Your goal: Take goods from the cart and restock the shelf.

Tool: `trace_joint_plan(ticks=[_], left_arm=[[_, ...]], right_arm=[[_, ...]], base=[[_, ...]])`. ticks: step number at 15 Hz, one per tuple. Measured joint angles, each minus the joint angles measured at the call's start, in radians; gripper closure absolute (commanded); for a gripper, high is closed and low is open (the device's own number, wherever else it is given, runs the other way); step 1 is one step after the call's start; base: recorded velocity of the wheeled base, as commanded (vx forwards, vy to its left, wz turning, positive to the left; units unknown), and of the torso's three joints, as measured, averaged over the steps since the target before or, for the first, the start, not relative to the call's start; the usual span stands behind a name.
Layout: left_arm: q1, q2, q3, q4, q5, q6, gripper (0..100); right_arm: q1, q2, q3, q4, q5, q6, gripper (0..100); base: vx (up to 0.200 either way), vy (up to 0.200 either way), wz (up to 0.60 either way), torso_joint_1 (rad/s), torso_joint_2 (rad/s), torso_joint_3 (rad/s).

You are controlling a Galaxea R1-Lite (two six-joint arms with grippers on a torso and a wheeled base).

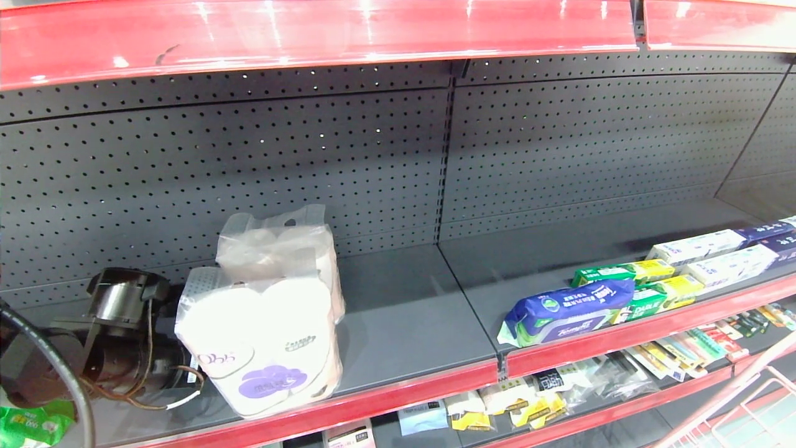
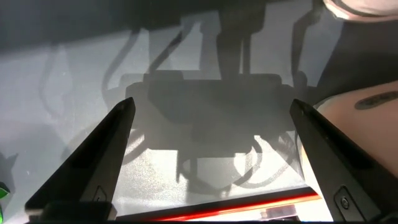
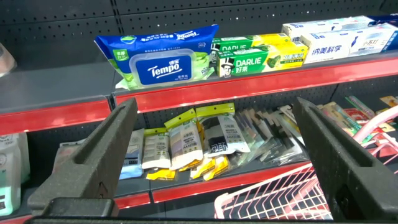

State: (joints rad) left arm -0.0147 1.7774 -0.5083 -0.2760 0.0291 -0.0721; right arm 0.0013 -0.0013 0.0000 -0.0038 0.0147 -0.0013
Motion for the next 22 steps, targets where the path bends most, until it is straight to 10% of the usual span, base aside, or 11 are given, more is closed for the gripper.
trace_joint_plan(ticks=[2, 7, 22], left_arm=[[0.02, -0.022, -0.002, 0.0, 0.001, 0.026, 0], [0.128, -0.2, 0.02, 0.003, -0.001, 0.213, 0], [0.152, -0.916, 0.151, 0.144, -0.091, 0.231, 0]], right_arm=[[0.0, 0.0, 0.0, 0.0, 0.0, 0.0, 0], [0.0, 0.0, 0.0, 0.0, 0.0, 0.0, 0], [0.0, 0.0, 0.0, 0.0, 0.0, 0.0, 0]], base=[[0.0, 0.0, 0.0, 0.0, 0.0, 0.0], [0.0, 0.0, 0.0, 0.0, 0.0, 0.0], [0.0, 0.0, 0.0, 0.0, 0.0, 0.0]])
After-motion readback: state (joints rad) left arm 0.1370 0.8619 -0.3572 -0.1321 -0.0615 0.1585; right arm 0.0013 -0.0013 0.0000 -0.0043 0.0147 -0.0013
